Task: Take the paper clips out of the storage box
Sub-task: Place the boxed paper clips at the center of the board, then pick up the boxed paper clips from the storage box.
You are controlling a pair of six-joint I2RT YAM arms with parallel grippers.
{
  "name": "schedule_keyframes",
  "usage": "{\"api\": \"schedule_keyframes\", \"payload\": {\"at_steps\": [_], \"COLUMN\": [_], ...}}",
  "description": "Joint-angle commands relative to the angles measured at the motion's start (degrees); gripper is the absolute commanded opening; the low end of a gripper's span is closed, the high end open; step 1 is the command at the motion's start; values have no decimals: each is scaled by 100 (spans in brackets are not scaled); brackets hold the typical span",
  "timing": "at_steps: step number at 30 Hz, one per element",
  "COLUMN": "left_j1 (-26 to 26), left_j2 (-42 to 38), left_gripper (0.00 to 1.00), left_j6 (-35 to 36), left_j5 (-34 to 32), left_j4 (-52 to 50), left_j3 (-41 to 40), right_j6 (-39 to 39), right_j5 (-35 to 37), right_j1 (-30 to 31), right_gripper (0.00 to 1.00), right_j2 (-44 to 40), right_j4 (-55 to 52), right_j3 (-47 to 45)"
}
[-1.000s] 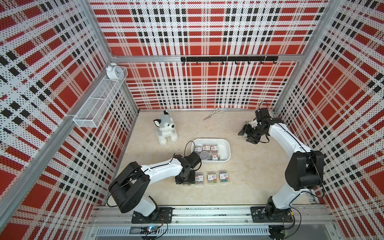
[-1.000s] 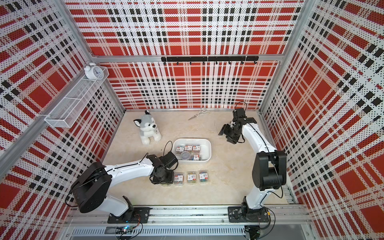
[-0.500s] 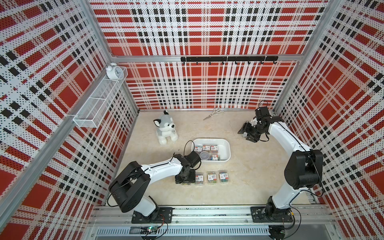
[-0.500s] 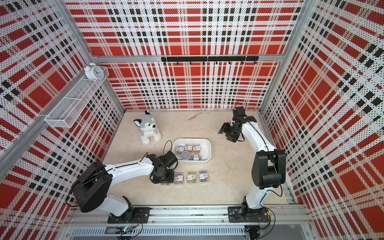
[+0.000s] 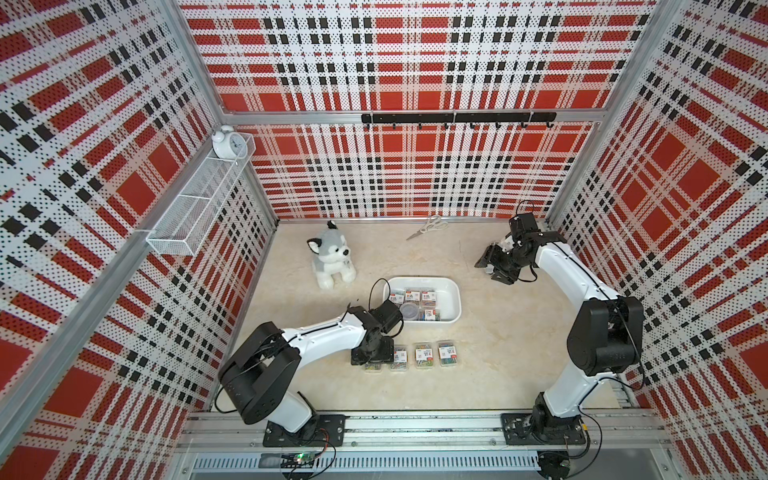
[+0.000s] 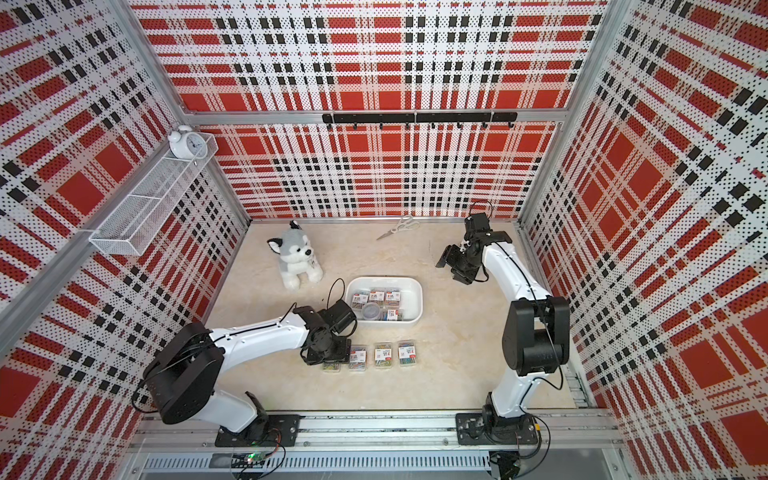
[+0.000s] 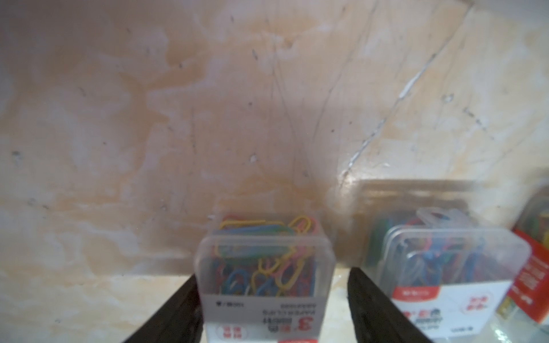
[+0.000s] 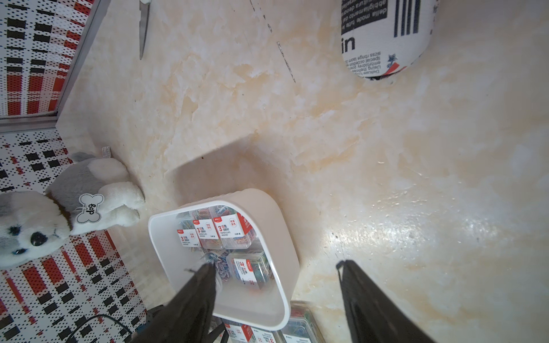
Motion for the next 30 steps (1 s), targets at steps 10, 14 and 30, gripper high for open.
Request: {"api": "schedule_keyframes", "payload": {"at_steps": [10,14,30], "left_j1": [271,396,1990], "left_j2": [-545,-739,-1430], "left_gripper": [80,80,78], "left_j6": [102,155,620], "left_j5": [-290,-457,-1128], "left_j4": [-619,-886,-503], "left_j3": [434,890,3134], "right_j6": [-57,-57,-86], "right_j5": [54,61,36], "right_j1": [46,46,133], "right_gripper": [72,72,72], "right_j2": [32,-7,1], "right_j4": [-118,-112,-460], "right_j3": [109,108,793]}}
